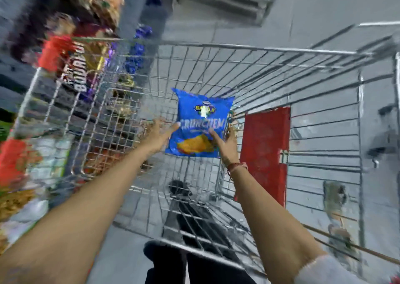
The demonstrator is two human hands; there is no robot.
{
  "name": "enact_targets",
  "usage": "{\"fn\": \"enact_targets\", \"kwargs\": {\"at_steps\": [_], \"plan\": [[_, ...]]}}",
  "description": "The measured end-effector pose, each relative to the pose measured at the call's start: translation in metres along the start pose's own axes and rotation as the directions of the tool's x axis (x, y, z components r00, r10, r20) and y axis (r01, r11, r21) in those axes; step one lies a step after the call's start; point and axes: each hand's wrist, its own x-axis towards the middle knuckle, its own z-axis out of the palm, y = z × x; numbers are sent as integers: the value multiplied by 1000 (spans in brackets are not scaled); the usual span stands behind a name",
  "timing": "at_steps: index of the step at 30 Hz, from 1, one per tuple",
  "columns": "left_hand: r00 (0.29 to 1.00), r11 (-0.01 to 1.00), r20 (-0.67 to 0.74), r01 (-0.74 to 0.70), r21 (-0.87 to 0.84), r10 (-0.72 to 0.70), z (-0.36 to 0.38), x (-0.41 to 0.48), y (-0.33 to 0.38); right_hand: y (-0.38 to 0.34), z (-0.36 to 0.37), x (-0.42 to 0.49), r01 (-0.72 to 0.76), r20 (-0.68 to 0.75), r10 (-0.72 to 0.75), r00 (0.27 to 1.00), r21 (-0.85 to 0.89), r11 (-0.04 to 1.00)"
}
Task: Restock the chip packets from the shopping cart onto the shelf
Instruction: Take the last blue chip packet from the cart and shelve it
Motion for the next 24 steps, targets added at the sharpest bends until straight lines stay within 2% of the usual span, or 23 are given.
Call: {"fn": "enact_targets", "kwargs": {"at_steps": [2,4,7,9,11,13,20,24], "plan": [[999,999,-22,32,-29,-33,11,25,-9,10,1,28,-56,19,55,998,32,998],[997,994,14,76,-80,-75,21,46,-19,21,3,49,-112,45,109,993,71,991],[991,983,61,129,-127,-122,36,70,-32,35,6,70,-114,108,98,989,158,981],[989,982,86,133,-135,-122,40,78,-32,40,10,77,-111,136,83,987,212,971],[980,972,173,131,-193,-98,42,82,-30,39,13,78,-122,158,83,984,258,958],[982,956,183,103,-276,-53,42,80,-29,36,16,75,-137,167,91,982,283,949],[986,896,120,153,-418,-113,18,39,-36,10,34,32,-83,33,76,997,291,953],[992,874,115,107,-474,-60,-10,2,-23,-22,36,4,-125,26,123,992,261,957]]}}
